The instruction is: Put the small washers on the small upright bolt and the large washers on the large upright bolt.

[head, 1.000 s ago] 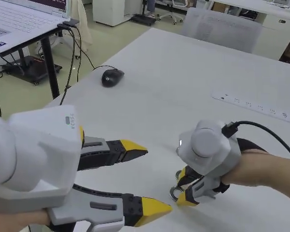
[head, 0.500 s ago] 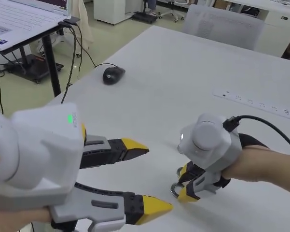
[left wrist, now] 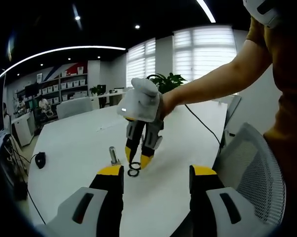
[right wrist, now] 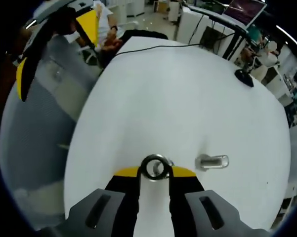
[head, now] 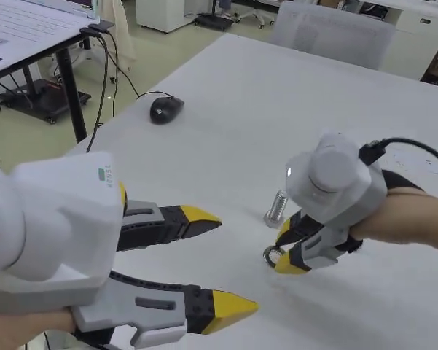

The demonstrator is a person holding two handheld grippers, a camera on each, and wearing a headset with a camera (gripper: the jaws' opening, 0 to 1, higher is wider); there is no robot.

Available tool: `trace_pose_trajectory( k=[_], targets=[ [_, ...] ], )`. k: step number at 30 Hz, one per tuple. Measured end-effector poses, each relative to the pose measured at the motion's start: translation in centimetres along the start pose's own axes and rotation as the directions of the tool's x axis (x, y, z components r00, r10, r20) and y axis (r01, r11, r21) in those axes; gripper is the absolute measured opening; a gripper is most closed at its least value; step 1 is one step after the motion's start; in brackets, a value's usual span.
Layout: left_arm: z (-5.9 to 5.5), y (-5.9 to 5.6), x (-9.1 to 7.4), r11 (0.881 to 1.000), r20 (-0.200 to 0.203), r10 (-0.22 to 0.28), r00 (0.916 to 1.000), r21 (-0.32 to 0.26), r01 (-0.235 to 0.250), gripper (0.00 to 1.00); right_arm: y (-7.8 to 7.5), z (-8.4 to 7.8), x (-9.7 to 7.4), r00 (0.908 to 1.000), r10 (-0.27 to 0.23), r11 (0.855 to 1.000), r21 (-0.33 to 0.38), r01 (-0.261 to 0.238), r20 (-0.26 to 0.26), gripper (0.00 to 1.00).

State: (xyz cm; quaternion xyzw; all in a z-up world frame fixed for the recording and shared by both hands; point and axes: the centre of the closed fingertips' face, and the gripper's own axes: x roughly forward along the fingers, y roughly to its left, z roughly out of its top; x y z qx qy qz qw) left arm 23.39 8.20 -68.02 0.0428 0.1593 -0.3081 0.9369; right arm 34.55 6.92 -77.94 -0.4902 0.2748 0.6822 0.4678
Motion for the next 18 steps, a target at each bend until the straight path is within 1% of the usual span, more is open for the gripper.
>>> trace_pose_trajectory(
  k=[3, 5, 6, 7, 11, 13, 16, 18],
  targets=[
    [-0.1, 0.0, 0.1, 1.000, -0.006, -0.003, 1.0000, 0.005, 0.003, 0.52, -2.1, 0.1, -1.4, 0.9991, -0.042, 0.999, 0.014, 0.042, 0.007, 0.21],
    [0.0, 0.0, 0.2, 1.000, -0.002, -0.005, 1.0000, 0.001, 0.005, 0.52, -3.1, 0.2, -1.9, 0.9981, -0.061, 0.998, 0.033, 0.061, 0.009, 0.21],
    [0.0, 0.0, 0.2, 1.000, -0.002, -0.004, 1.0000, 0.001, 0.004, 0.52, -3.5, 0.2, -2.2, 0.9971, -0.076, 0.997, 0.031, 0.076, 0.006, 0.21],
    [0.0, 0.1, 0.2, 1.000, -0.003, -0.004, 1.0000, 0.000, 0.004, 0.52, -4.0, 0.3, -2.5, 0.9968, -0.080, 0.996, 0.023, 0.080, 0.004, 0.21],
    [-0.2, 0.2, 0.3, 1.000, -0.009, -0.004, 1.0000, -0.002, 0.004, 0.52, -5.7, 0.6, -3.0, 0.9938, -0.111, 0.994, 0.015, 0.111, -0.001, 0.21],
    [-0.2, 0.2, 0.3, 1.000, -0.009, -0.003, 1.0000, -0.003, 0.003, 0.52, -6.4, 0.8, -3.1, 0.9931, -0.117, 0.993, 0.017, 0.117, 0.003, 0.21],
    [-0.1, 0.3, 0.2, 1.000, -0.005, -0.002, 1.0000, -0.004, 0.002, 0.52, -7.1, 0.9, -3.0, 0.9915, -0.130, 0.992, 0.006, 0.130, -0.007, 0.21],
    [-0.2, 0.5, 0.2, 1.000, -0.007, 0.001, 1.0000, -0.004, -0.001, 0.52, -7.5, 1.2, -2.7, 0.9925, -0.122, 0.992, 0.007, 0.123, -0.006, 0.21]
  ],
)
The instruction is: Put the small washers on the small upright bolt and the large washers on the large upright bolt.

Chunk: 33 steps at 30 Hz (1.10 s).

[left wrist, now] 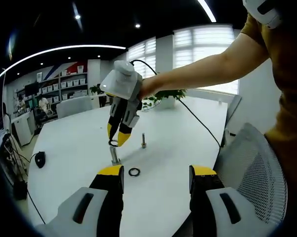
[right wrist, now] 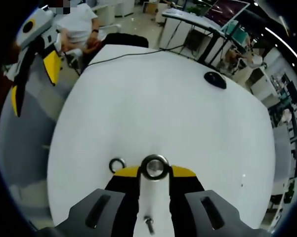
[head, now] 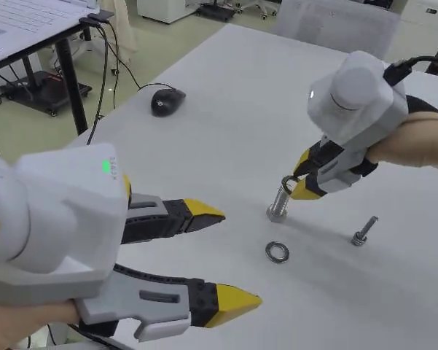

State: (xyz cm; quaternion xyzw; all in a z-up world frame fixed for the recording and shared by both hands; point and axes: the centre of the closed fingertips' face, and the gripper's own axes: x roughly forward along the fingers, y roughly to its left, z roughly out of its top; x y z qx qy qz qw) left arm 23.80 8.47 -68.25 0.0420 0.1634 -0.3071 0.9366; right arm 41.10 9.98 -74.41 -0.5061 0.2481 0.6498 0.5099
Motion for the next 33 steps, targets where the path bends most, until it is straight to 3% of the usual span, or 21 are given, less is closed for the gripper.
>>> trace_pose_trajectory(
  k=[21, 33],
  targets=[
    [0.0, 0.3, 0.3, 1.000, 0.005, 0.004, 1.0000, -0.013, -0.004, 0.52, -0.5, -1.5, 3.7, 0.9948, 0.055, 0.998, -0.029, -0.057, -0.085, 0.22],
    [0.0, 0.2, 0.8, 1.000, 0.008, 0.003, 1.0000, -0.024, -0.003, 0.52, -0.8, -2.9, 7.0, 0.9928, 0.080, 0.997, -0.011, -0.081, -0.090, 0.22]
  ],
)
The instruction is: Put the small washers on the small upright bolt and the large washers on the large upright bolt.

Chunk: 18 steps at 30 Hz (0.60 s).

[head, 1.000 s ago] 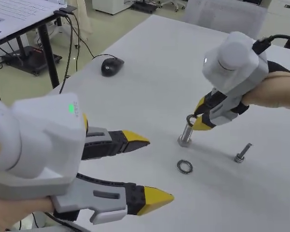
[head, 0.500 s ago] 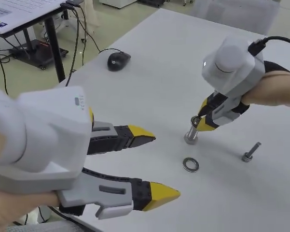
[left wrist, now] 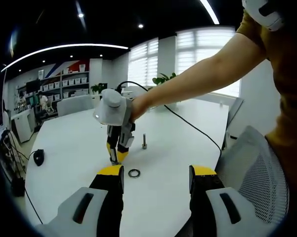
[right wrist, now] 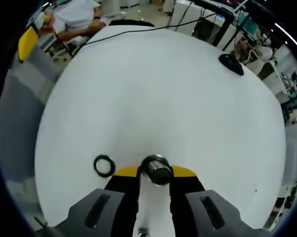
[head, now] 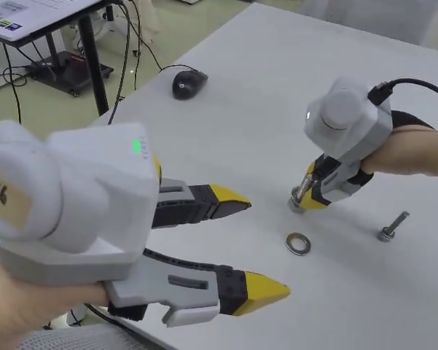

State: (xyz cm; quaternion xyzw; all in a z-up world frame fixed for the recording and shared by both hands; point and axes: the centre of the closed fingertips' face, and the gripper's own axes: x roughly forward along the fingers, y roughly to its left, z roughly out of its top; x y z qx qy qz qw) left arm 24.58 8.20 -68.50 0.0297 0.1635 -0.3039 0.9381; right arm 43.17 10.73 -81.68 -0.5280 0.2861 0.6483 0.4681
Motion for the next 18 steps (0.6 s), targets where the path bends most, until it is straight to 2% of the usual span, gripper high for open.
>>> trace_pose_trajectory(
  k=[5, 10, 18],
  targets=[
    [0.0, 0.2, -0.1, 1.000, 0.000, 0.006, 1.0000, -0.002, -0.006, 0.52, 0.1, -0.3, 0.5, 0.9999, 0.010, 1.000, 0.003, -0.010, -0.005, 0.23],
    [-0.1, 0.3, -0.2, 1.000, 0.001, 0.009, 1.0000, -0.002, -0.009, 0.52, 0.4, -0.3, 0.2, 0.9998, 0.021, 1.000, -0.017, -0.021, 0.000, 0.24],
    [0.1, 0.1, -0.5, 1.000, 0.008, 0.007, 0.9999, 0.003, -0.007, 0.52, 1.5, -1.1, -2.2, 1.0000, -0.002, 1.000, -0.017, 0.002, -0.005, 0.23]
  ],
)
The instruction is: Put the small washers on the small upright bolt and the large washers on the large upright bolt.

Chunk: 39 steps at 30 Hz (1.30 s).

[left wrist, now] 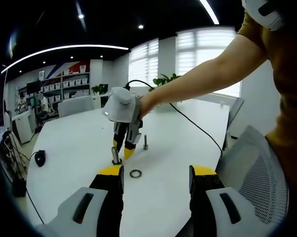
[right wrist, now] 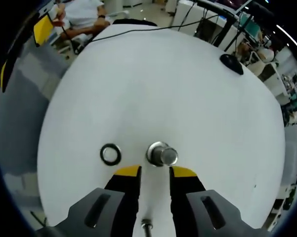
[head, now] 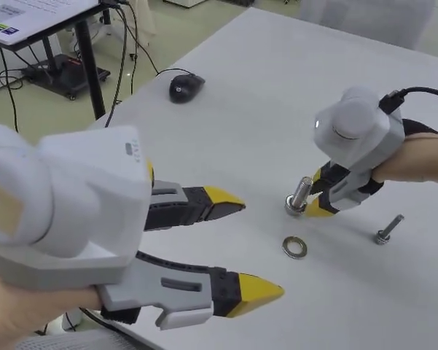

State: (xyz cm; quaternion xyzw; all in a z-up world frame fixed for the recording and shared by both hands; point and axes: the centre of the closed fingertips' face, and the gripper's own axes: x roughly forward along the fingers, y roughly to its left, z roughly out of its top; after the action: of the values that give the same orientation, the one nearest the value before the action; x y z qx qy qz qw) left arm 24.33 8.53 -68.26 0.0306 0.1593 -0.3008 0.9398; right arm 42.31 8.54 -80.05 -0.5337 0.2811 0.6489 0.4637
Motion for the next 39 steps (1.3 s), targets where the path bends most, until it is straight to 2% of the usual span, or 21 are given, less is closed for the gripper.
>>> trace_pose_trajectory(
  k=[4, 9, 17, 21, 28, 39],
  targets=[
    [0.2, -0.2, -0.2, 1.000, 0.001, -0.002, 1.0000, 0.011, 0.002, 0.52, 1.2, -0.1, -1.3, 1.0000, -0.002, 1.000, 0.006, 0.002, 0.010, 0.23],
    [0.6, -0.6, -0.5, 0.999, -0.002, -0.011, 0.9999, 0.030, 0.011, 0.52, 2.9, -0.2, -2.0, 0.9998, 0.002, 1.000, 0.011, -0.002, 0.020, 0.23],
    [1.0, -1.4, -1.0, 0.998, 0.001, -0.023, 0.9997, 0.052, 0.023, 0.52, 6.0, -0.3, -1.1, 0.9991, 0.041, 0.999, 0.036, -0.041, 0.013, 0.23],
    [1.1, -1.7, -1.2, 0.998, 0.001, -0.032, 0.9995, 0.059, 0.032, 0.52, 6.7, -0.1, -0.4, 0.9985, 0.053, 0.998, 0.039, -0.053, 0.011, 0.23],
    [1.3, -1.6, -1.5, 0.997, 0.000, -0.032, 0.9995, 0.065, 0.031, 0.52, 6.8, 0.7, 0.9, 0.9981, 0.059, 0.998, 0.036, -0.059, 0.017, 0.27],
    [1.1, -0.9, -1.8, 0.999, 0.004, -0.010, 0.9999, 0.053, 0.009, 0.53, 6.5, 0.7, 2.1, 0.9958, 0.090, 0.994, 0.058, -0.091, 0.016, 0.31]
  ],
)
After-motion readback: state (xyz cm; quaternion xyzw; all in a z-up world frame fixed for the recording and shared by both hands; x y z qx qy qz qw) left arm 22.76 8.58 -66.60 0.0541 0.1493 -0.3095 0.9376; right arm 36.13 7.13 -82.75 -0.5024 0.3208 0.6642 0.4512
